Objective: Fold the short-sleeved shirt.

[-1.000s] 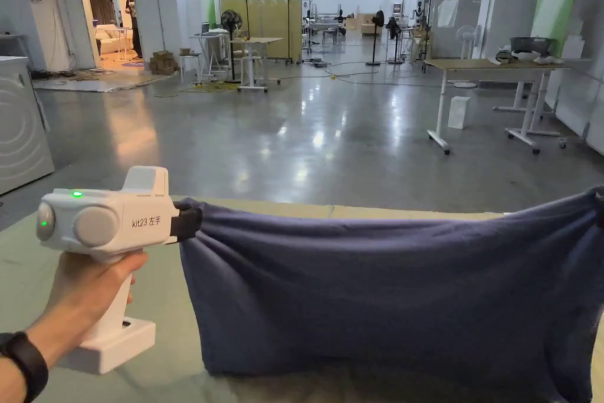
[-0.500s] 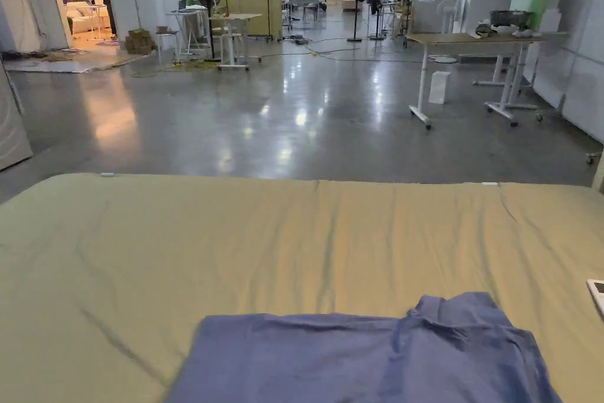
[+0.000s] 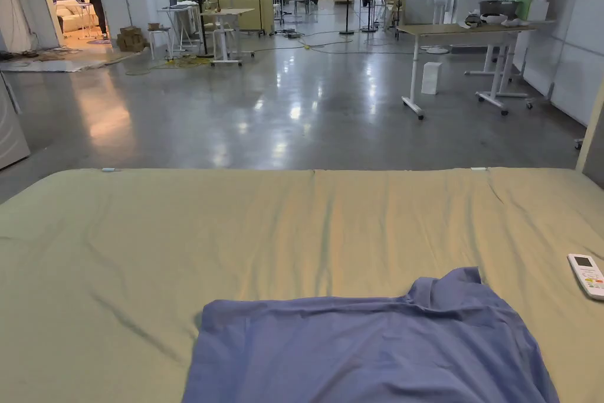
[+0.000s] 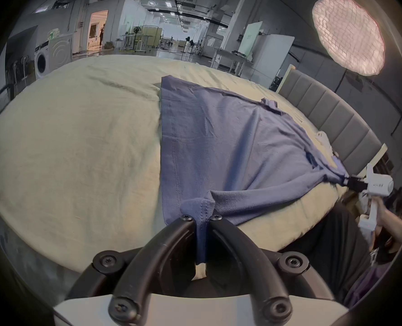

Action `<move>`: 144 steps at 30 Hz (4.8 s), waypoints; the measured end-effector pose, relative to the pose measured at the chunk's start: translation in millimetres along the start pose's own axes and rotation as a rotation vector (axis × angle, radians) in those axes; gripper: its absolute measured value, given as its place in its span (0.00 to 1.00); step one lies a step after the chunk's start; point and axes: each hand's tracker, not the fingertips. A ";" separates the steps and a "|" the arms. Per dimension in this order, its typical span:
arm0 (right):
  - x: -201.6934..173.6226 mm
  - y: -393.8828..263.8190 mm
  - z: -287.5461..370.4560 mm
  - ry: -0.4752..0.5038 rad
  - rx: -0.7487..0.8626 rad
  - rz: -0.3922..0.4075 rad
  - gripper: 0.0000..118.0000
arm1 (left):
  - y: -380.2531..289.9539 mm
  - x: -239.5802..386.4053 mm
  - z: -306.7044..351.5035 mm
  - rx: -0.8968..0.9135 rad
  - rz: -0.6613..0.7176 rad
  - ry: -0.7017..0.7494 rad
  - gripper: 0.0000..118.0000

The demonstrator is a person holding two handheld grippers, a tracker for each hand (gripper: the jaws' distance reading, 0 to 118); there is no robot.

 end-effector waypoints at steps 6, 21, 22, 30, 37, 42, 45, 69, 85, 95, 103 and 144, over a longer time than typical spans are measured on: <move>7.8 9.4 26.9 0.015 0.065 -0.077 0.03 | 7.0 -14.5 11.8 0.027 0.005 0.028 0.05; -2.7 -0.1 48.6 0.094 0.013 -0.078 0.55 | -1.4 -2.8 53.3 0.098 0.092 0.120 0.72; -8.3 1.2 60.6 0.102 0.050 -0.081 0.63 | -1.7 1.5 63.6 0.130 0.092 0.124 0.72; -82.8 34.8 132.7 0.161 0.311 0.063 0.76 | 6.1 98.8 136.5 0.421 -0.044 0.262 0.72; -121.9 62.5 154.6 0.187 0.483 0.079 0.75 | 20.5 168.9 151.3 0.555 -0.153 0.301 0.69; -127.1 66.5 165.6 0.199 0.531 0.093 0.37 | 24.0 185.9 165.7 0.604 -0.241 0.286 0.26; -125.8 65.7 165.7 0.173 0.533 0.070 0.09 | 23.2 190.2 167.4 0.590 -0.277 0.276 0.03; -111.8 53.3 156.6 0.164 0.472 -0.003 0.00 | 24.7 148.3 158.8 0.481 -0.154 0.230 0.00; -117.2 38.0 131.6 0.199 0.344 -0.001 0.00 | 10.4 27.4 56.7 0.179 0.048 0.244 0.70; -118.6 34.2 125.0 0.197 0.293 -0.014 0.00 | -16.7 5.0 4.1 0.055 -0.037 0.176 0.43; -110.1 26.5 125.0 0.172 0.279 -0.030 0.00 | -21.5 15.3 -7.1 -0.008 -0.119 0.179 0.13; -7.6 -15.1 13.4 0.057 0.134 -0.027 0.02 | -35.2 34.8 7.7 0.075 -0.277 0.238 0.05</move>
